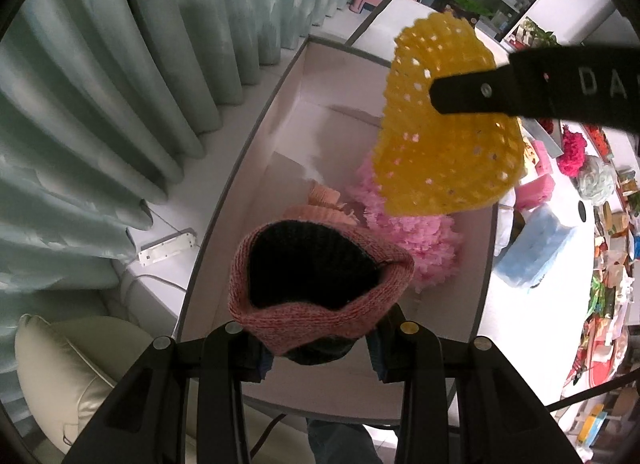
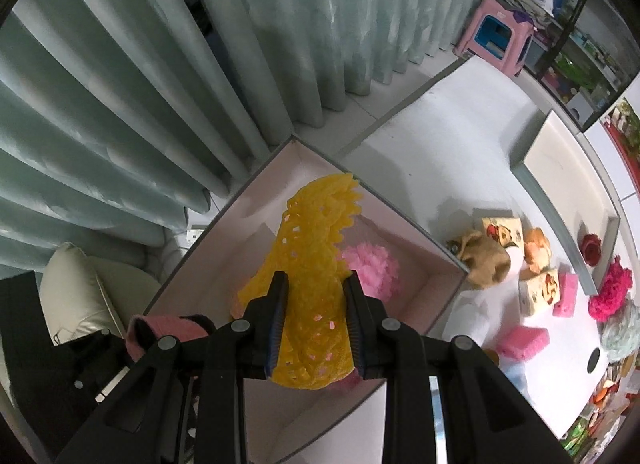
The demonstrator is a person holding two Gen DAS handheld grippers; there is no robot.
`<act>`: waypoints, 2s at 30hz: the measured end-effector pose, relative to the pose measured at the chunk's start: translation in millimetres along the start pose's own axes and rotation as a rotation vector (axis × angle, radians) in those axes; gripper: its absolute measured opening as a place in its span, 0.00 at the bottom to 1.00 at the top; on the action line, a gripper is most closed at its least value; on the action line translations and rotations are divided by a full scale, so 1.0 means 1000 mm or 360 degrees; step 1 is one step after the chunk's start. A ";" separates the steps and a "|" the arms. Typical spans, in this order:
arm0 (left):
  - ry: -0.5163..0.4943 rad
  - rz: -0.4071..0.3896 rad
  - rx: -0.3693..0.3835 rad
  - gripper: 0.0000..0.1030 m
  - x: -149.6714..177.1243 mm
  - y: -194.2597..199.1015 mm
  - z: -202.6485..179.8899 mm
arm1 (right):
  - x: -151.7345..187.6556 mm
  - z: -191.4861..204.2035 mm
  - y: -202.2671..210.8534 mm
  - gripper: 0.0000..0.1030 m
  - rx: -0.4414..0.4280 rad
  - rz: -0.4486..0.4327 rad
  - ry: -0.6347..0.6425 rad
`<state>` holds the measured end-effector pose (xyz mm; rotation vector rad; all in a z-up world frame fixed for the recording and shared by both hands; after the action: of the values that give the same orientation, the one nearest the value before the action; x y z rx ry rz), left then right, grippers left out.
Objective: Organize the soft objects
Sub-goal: 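Carry the knitted cup and yellow mesh net into the white box and release both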
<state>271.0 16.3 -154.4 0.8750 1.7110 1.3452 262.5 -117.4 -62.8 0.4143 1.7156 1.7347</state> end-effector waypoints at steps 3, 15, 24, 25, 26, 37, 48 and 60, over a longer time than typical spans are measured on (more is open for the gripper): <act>0.0010 0.0017 -0.0001 0.37 -0.002 -0.006 0.000 | -0.005 0.002 -0.007 0.29 -0.0009 0.0017 0.0004; 0.0030 0.0087 -0.0005 0.37 -0.005 -0.026 0.000 | -0.011 0.002 -0.033 0.29 -0.0014 0.0096 0.0012; 0.0031 0.0107 -0.0037 0.37 -0.008 -0.035 -0.001 | -0.017 0.000 -0.043 0.29 -0.0025 0.0144 -0.0012; 0.0032 0.0108 -0.0042 0.37 -0.008 -0.036 -0.001 | -0.018 0.001 -0.043 0.29 -0.0024 0.0145 -0.0008; 0.0034 0.0108 -0.0048 0.37 -0.008 -0.037 -0.001 | -0.019 0.001 -0.043 0.29 -0.0025 0.0146 -0.0006; 0.0029 0.0114 -0.0099 0.60 -0.007 -0.043 -0.002 | -0.019 -0.001 -0.055 0.40 -0.0068 0.0210 -0.0002; 0.0049 0.0073 -0.0123 0.86 0.001 -0.018 -0.007 | 0.006 -0.022 -0.030 0.97 -0.0069 0.0192 -0.0077; -0.0169 0.0110 -0.0022 1.00 0.026 0.005 -0.089 | 0.126 -0.122 0.030 1.00 -0.0261 0.0076 -0.0451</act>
<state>180.5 0.8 -141.5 0.9879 1.6013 1.3301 85.3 -128.1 -72.9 0.5993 1.3638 1.7409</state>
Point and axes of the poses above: each gripper's, at about its wrist camera, not at the fingertips, and y roughly against the way its jaws point, z to its left, x to its underside, the point moved 4 cm from there along -y, roughly the way its jaws point, and after that the axes turned 3 degrees about z, right-handed, at the moved point
